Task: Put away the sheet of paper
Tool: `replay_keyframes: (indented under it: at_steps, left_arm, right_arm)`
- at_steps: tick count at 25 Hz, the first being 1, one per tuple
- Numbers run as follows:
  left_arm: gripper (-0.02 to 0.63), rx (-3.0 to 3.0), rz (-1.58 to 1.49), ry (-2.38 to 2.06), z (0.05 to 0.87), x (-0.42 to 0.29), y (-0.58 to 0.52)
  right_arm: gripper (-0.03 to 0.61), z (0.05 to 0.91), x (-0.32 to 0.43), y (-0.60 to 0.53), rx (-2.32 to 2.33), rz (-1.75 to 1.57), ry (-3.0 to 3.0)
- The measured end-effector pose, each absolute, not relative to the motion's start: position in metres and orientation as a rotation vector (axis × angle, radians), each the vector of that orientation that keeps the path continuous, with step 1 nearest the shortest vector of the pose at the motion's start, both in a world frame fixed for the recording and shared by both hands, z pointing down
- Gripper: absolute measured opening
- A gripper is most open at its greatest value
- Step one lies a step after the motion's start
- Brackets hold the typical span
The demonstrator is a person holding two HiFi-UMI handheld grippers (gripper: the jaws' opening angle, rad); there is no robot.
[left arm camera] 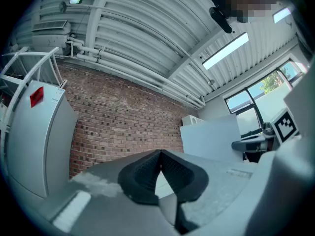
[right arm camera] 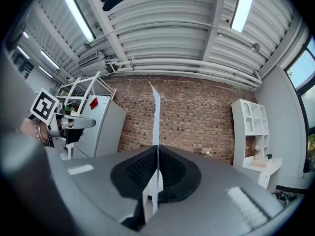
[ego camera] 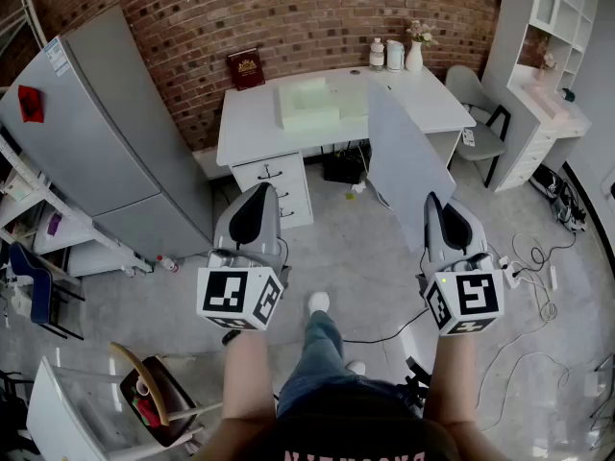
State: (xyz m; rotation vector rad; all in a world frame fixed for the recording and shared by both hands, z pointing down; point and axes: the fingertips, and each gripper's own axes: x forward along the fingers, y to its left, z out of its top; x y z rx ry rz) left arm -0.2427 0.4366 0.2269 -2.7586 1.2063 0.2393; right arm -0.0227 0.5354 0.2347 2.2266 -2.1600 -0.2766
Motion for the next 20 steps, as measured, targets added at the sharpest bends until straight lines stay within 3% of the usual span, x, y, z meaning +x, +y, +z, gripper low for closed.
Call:
replay_keyframes:
  at_steps: [8,12,20]
  left_arm:
    - [-0.009,-2.739,0.194,1.149,0.234,-0.220,0.392]
    - [-0.009,-2.695,0.047,1.140,0.241,-0.200,0.346]
    - [-0.009,-2.753,0.032,1.102,0.243,-0.169,0.238]
  right_arm:
    - [-0.002,0.246,-0.006,0.492,2.250,-0.244,-2.145]
    - [-0.002,0.245,0.010,0.451,2.265,-0.231,-2.140]
    - [-0.002,0.246,0.038,0.341,2.241,-0.211,-2.146]
